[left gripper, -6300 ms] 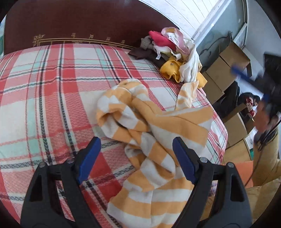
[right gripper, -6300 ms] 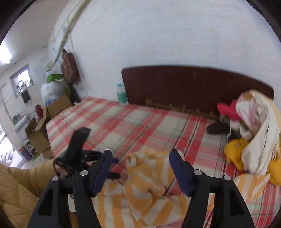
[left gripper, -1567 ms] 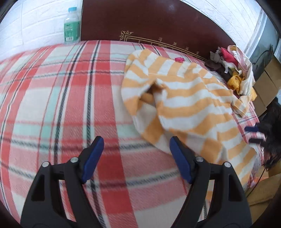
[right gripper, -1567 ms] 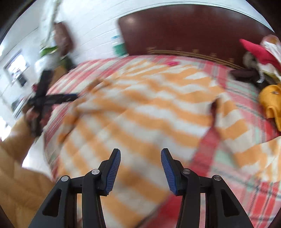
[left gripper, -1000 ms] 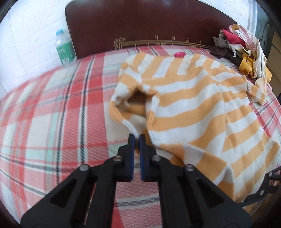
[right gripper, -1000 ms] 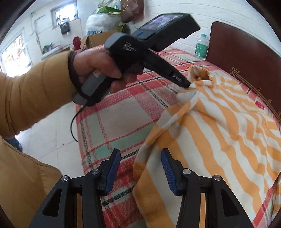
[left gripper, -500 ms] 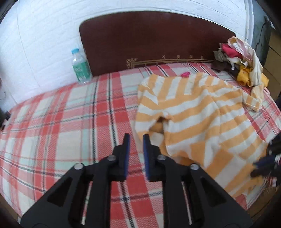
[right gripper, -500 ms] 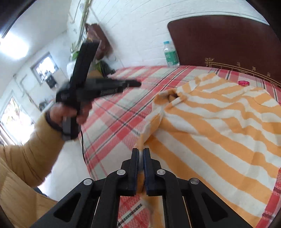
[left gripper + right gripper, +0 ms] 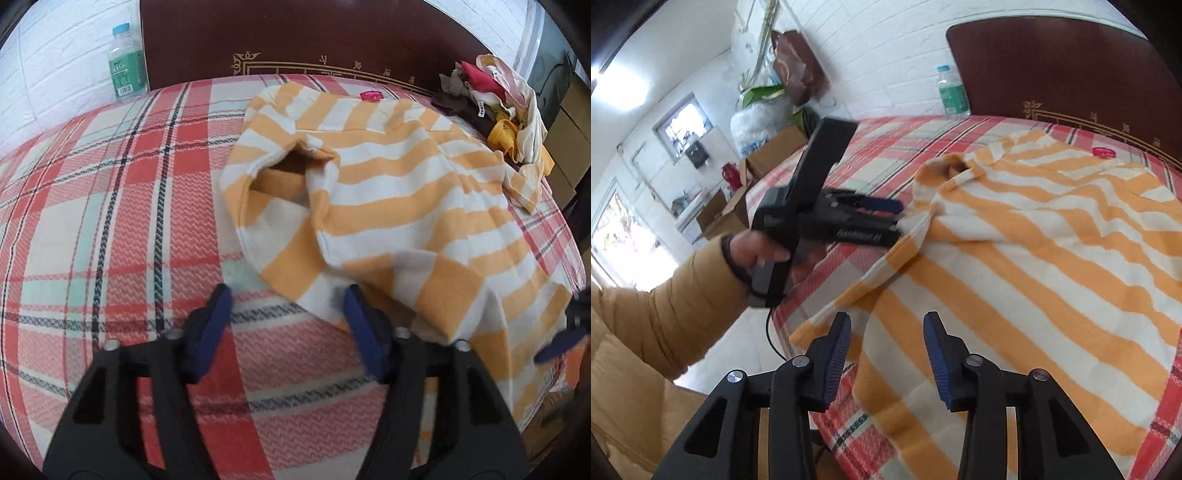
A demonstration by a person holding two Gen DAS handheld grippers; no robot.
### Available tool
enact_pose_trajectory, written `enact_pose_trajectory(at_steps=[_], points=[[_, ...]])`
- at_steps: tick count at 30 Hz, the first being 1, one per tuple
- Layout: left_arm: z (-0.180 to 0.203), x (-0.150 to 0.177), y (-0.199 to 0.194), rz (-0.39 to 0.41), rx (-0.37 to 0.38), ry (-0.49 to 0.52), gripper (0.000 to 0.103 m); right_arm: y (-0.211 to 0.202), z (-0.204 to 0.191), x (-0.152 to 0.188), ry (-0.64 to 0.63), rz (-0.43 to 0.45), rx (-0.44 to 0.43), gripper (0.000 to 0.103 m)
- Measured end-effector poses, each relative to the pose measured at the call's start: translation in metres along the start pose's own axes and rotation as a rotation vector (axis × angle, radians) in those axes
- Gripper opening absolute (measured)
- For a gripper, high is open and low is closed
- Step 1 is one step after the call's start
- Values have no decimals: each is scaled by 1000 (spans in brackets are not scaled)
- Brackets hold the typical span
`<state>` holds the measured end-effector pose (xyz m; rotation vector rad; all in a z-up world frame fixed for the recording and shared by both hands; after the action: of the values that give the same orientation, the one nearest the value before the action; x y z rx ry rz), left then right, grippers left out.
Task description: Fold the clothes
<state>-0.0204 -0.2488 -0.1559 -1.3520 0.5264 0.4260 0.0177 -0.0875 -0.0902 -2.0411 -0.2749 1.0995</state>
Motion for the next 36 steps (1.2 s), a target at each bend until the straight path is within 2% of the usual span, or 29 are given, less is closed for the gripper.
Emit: enact_pose_trajectory(at_steps=[1, 2, 4, 12, 17, 21, 23, 24, 25, 27, 29, 31, 33, 36], points=[[1, -4, 1, 0, 3, 2, 10, 5, -4, 3, -6, -14, -1, 43], [2, -7, 1, -2, 5, 3, 6, 9, -7, 6, -12, -27, -2, 45], [7, -12, -1, 7, -41, 42, 6, 13, -7, 8, -6, -37, 0, 45], [14, -52, -50, 129, -333, 230, 6, 6, 13, 10, 59, -13, 21, 45], [-21, -64, -59, 105, -605, 326, 6, 8, 12, 10, 44, -14, 36, 45], [-51, -54, -53, 81, -932, 479, 6, 7, 15, 10, 36, -15, 47, 46], [-62, -45, -48, 62, -1027, 541, 16, 6, 20, 11, 48, -18, 60, 46], [-69, -39, -48, 44, -960, 489, 28, 6, 22, 12, 54, -20, 66, 46], [-75, -34, -49, 23, -834, 393, 38, 5, 24, 14, 60, -20, 68, 47], [-86, -24, -53, -18, -580, 201, 40, 4, 27, 16, 69, -22, 72, 47], [-94, -11, -62, -29, -291, -15, 41, 4, 27, 17, 71, -26, 73, 47], [-94, 2, -72, -9, -155, -109, 52, 5, 26, 18, 67, -32, 72, 47], [-84, 17, -75, -11, -62, -152, 58, 6, 24, 18, 60, -36, 68, 48], [-52, 40, -66, -40, -1, -168, 59, 8, 20, 17, 54, -38, 62, 49]])
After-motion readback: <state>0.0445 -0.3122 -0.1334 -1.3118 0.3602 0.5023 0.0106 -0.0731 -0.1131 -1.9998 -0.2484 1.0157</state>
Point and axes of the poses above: each gripper's, at about its wrist camera, not at the fingertips, and y roughly the way its jaws point, z to its right, x to its underside, the point moved 5 cm from there along y, roughly the way its jaws point, and after that the axes turned 3 degrees about x, right-handed, at the moved point
